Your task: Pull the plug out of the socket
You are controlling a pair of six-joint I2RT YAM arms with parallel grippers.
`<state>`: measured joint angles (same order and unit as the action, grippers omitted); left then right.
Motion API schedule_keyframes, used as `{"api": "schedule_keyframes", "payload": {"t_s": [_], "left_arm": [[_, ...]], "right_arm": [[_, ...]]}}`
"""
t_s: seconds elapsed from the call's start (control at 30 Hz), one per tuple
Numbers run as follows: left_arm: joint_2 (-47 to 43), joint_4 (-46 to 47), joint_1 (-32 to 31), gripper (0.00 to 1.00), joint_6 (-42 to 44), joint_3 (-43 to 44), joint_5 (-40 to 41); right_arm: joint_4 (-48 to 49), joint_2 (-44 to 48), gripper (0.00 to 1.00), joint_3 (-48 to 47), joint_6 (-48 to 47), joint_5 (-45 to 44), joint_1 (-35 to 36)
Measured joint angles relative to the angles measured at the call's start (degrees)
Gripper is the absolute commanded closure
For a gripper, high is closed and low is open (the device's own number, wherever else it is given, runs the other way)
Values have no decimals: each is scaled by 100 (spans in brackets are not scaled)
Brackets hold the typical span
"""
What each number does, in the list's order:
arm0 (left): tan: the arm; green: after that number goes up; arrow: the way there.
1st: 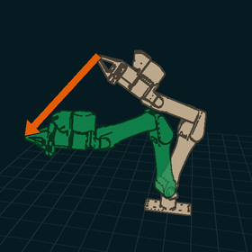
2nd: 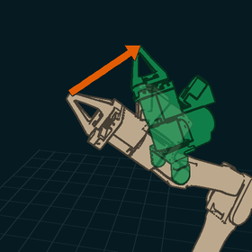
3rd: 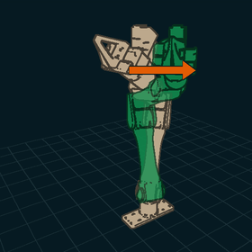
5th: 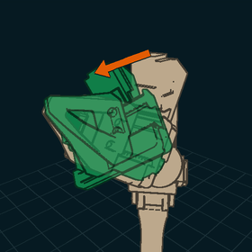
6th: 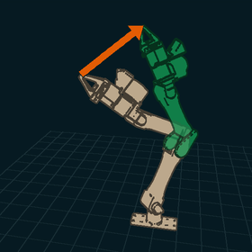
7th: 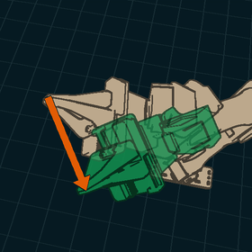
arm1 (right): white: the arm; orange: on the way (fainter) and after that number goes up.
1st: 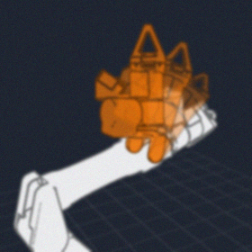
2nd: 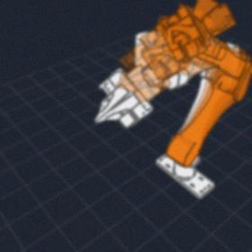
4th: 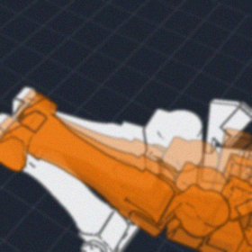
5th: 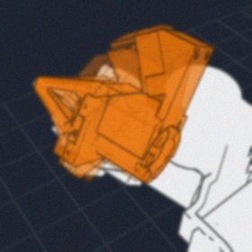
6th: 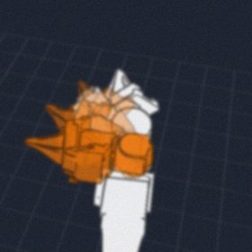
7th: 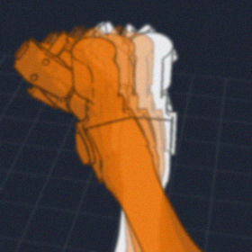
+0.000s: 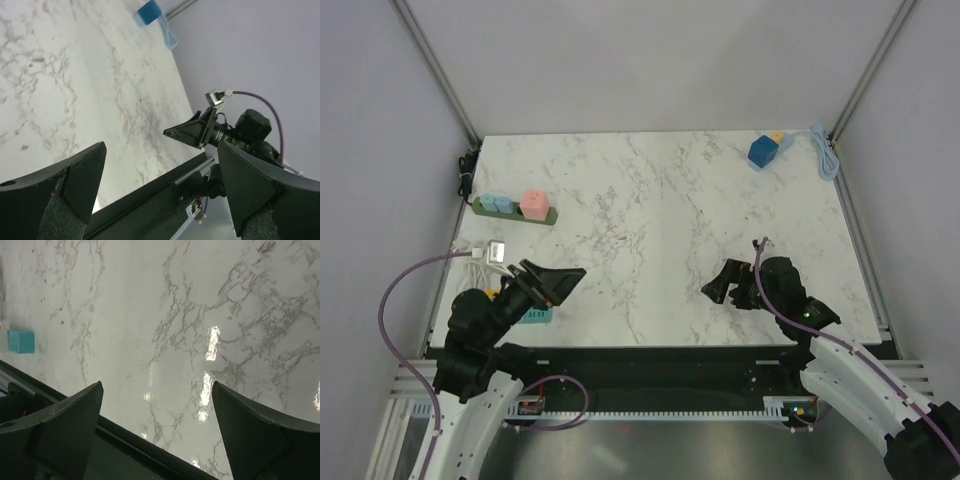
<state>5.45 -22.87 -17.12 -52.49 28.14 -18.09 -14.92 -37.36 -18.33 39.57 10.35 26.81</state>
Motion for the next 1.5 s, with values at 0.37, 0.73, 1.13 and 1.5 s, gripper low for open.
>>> {"api": "schedule_keyframes", "payload": {"t_s": [0.37,0.73,1.13,1.5], "left_arm": [[754,-2273,-9,0,568,739,-2],[511,-3473,-11,5,682,1845,1091],[1508,-4614,-15,8,824,2887,2103],[1613,-5165,-15,8,599,3383,2208]], "right_arm": [[1126,-949,2,-205,-282,551,4],[3373,-3397,2,-763,-509,868,1349],[4876,-7270,2,-3923,-2892,605,3860],[4109,-9147,2,-6105,-4100,623,4275]]}}
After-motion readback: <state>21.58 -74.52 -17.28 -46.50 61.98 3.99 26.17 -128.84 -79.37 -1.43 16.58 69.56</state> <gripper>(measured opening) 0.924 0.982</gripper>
